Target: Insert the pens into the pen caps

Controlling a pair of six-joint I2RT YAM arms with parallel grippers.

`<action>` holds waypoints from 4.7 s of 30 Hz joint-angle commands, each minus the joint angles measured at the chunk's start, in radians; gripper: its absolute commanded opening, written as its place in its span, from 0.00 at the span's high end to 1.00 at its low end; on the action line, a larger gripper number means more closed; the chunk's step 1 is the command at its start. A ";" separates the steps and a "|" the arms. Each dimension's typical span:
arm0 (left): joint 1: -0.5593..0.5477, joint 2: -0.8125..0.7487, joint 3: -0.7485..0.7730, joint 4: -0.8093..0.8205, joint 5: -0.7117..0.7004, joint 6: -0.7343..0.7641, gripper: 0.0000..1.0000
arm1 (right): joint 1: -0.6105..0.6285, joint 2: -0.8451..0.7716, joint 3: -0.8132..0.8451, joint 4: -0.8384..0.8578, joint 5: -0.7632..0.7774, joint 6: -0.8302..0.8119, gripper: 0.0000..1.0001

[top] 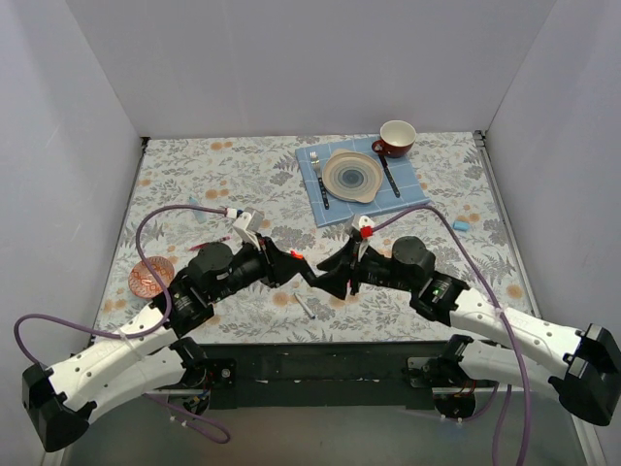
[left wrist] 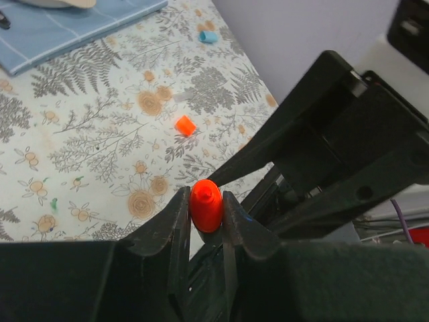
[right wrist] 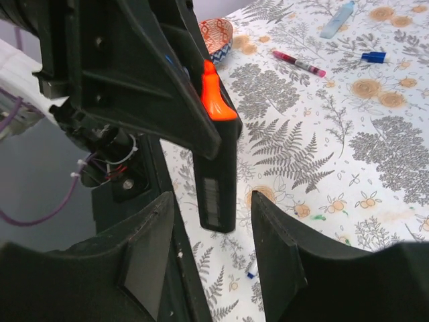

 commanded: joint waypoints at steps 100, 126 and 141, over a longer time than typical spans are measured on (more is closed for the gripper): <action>-0.001 0.161 0.119 0.308 0.675 0.167 1.00 | -0.060 -0.182 -0.019 0.304 -0.043 0.321 0.42; -0.001 0.158 0.096 0.346 0.657 0.137 0.66 | -0.083 -0.189 -0.037 0.475 -0.089 0.399 0.99; 0.000 0.178 0.137 0.178 0.464 0.251 1.00 | -0.086 -0.263 0.021 0.102 0.110 0.332 0.45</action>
